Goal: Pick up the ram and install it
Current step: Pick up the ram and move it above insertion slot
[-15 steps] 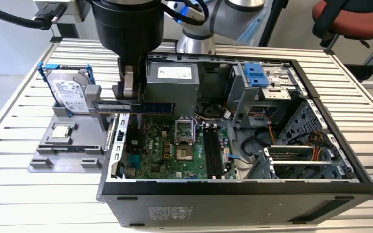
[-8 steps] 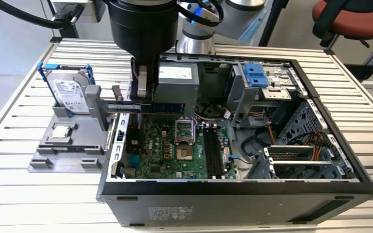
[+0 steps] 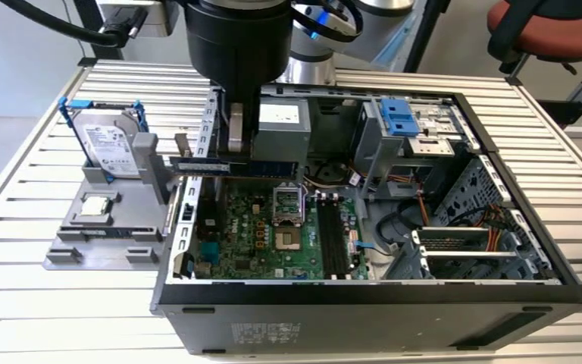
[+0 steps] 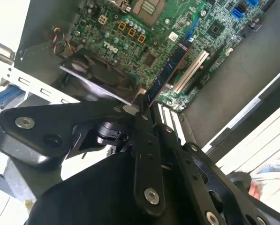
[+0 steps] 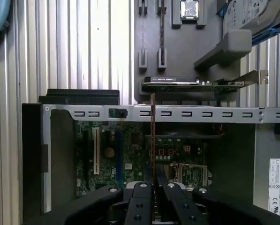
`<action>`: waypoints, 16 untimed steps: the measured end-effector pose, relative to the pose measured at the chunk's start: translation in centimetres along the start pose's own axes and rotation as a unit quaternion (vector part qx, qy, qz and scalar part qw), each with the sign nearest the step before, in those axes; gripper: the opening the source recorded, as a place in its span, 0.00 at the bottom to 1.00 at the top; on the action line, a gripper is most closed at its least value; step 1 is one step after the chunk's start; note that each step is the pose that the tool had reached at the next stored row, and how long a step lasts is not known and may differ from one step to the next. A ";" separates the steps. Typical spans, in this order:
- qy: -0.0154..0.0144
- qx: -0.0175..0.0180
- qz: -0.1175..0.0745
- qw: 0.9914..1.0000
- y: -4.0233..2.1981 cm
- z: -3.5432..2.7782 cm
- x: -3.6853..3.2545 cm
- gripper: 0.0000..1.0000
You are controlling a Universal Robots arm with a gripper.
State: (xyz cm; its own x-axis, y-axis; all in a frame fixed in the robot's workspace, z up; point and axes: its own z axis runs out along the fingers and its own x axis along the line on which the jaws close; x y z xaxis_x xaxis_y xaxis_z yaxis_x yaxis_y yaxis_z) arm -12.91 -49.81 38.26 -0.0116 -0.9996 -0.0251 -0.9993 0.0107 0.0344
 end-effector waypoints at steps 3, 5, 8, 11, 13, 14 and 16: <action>0.000 0.000 -0.009 1.000 -0.20 0.00 0.00 0.00; 0.000 0.002 -0.012 1.000 -0.30 0.00 0.00 0.00; 0.001 0.007 -0.013 1.000 -0.42 0.06 0.00 0.00; 0.001 0.007 -0.013 1.000 -0.48 0.09 0.00 0.00; 0.001 0.007 -0.012 1.000 -0.58 0.13 0.00 0.00; 0.001 0.007 -0.012 1.000 -0.66 0.14 0.00 0.00; 0.001 0.008 -0.011 1.000 -0.84 0.18 0.00 0.00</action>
State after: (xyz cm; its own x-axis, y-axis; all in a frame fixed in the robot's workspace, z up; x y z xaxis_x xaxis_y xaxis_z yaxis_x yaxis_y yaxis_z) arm -12.07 -49.82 38.05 0.0112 -0.9997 -0.0230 -0.9998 -0.0116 0.0185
